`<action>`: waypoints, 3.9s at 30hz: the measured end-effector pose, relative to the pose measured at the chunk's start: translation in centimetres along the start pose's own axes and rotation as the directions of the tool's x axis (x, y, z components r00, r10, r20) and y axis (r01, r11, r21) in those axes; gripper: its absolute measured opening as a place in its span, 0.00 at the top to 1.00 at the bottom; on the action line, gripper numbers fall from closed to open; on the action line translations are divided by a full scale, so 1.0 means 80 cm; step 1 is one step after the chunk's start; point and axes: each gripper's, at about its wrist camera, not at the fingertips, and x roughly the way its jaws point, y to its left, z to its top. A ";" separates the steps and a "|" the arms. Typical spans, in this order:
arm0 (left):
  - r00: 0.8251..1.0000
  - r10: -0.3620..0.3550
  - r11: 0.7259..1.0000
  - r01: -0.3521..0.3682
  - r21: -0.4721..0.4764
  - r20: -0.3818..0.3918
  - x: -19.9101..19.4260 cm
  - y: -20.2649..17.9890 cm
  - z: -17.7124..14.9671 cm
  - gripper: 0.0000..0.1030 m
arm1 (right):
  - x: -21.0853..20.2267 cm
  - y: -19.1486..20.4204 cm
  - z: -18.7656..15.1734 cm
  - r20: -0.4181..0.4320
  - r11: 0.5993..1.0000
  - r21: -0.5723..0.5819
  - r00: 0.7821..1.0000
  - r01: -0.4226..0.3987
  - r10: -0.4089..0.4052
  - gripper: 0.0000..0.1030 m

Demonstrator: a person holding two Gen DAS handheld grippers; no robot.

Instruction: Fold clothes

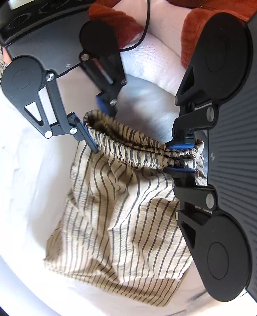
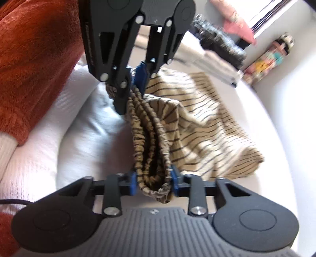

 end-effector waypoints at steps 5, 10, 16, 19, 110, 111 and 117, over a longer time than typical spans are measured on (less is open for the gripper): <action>0.998 0.017 1.000 -0.018 0.015 0.056 -0.042 -0.052 0.034 0.81 | -0.046 -0.013 0.009 0.037 0.997 0.077 0.999 -0.001 -0.002 0.79; 0.995 -0.033 0.999 0.030 0.033 0.090 -0.085 -0.062 0.028 0.81 | -0.096 -0.026 0.020 0.046 0.989 0.135 0.997 -0.060 0.054 0.80; 0.988 -0.111 0.994 0.109 0.032 0.109 -0.112 -0.050 0.012 0.81 | -0.136 -0.028 0.039 0.055 0.976 0.175 0.991 -0.129 0.121 0.80; 0.987 -0.093 0.996 0.091 0.024 0.127 -0.103 -0.013 0.014 0.80 | -0.142 -0.027 0.042 0.065 0.971 0.202 0.991 -0.127 0.116 0.80; 0.938 -0.003 0.513 0.299 -0.804 0.347 -0.007 0.181 -0.062 0.32 | 0.051 -0.152 -0.076 -0.091 0.192 0.973 0.980 0.125 -0.178 0.30; 0.941 -0.010 0.511 0.296 -0.807 0.338 -0.003 0.182 -0.061 0.37 | 0.054 -0.152 -0.078 -0.081 0.188 0.976 0.982 0.113 -0.169 0.30; 0.952 -0.055 0.460 0.290 -0.839 0.300 0.015 0.189 -0.067 0.78 | 0.071 -0.155 -0.094 -0.029 0.157 0.986 0.993 0.048 -0.117 0.59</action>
